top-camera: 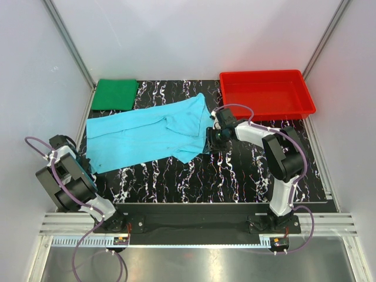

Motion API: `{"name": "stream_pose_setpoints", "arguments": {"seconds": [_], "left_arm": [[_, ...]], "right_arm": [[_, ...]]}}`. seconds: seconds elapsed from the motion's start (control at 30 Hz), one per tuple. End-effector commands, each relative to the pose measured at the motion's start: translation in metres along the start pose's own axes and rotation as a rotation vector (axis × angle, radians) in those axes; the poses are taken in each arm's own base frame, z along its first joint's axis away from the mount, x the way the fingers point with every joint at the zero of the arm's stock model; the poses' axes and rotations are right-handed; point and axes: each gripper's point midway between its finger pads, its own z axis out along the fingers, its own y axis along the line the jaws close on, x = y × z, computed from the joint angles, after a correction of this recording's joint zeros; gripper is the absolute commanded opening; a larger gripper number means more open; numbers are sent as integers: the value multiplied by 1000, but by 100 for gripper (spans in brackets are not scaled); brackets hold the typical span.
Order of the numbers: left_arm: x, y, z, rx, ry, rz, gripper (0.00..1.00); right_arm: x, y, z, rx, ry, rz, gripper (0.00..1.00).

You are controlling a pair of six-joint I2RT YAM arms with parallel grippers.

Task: Fold and stack the t-shirts
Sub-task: Fold the tshirt

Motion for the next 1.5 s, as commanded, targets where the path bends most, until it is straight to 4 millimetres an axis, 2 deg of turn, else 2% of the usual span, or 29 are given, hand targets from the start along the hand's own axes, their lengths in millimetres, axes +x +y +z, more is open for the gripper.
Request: {"name": "stream_pose_setpoints", "arguments": {"seconds": [0.0, 0.1, 0.13, 0.17, 0.2, 0.23, 0.53, 0.83, 1.0, 1.17, 1.3, 1.43, 1.47], "left_arm": [[17, 4, -3, -2, 59, 18, 0], [16, 5, -4, -6, 57, 15, 0], [16, 5, -3, -9, 59, 15, 0], [16, 5, -4, -9, 57, 14, 0], [16, 6, -4, -12, 57, 15, 0], [15, 5, -5, -15, 55, 14, 0], [9, 18, -6, -93, 34, -2, 0], [8, 20, -18, -92, 9, 7, 0], [3, 6, -28, -18, -2, 16, 0], [-12, -5, -39, -1, -34, 14, 0], [-16, -5, -37, -13, -34, 6, 0], [-15, -8, -36, -2, -33, 9, 0], [-15, -7, -36, -4, -36, 10, 0]], "right_arm": [[-22, 23, -13, -72, -85, 0, 45], [-29, 27, -18, -78, -120, 7, 33], [-30, 28, -19, -76, -123, 8, 24], [-29, 28, -21, -67, -113, 24, 10], [-29, 28, -22, -62, -110, 33, 2], [-24, 26, -24, -48, -91, 51, 0], [-4, 20, -57, 3, -48, 230, 0], [0, 13, -60, 7, -9, 278, 0], [-22, 7, -58, 11, -19, 256, 0], [-44, 4, -55, 5, -18, 248, 0], [-44, -9, -39, 12, 16, 229, 6], [-62, -13, -33, -14, -16, 226, 0], [-76, -4, -36, -46, -33, 217, 0]]}}
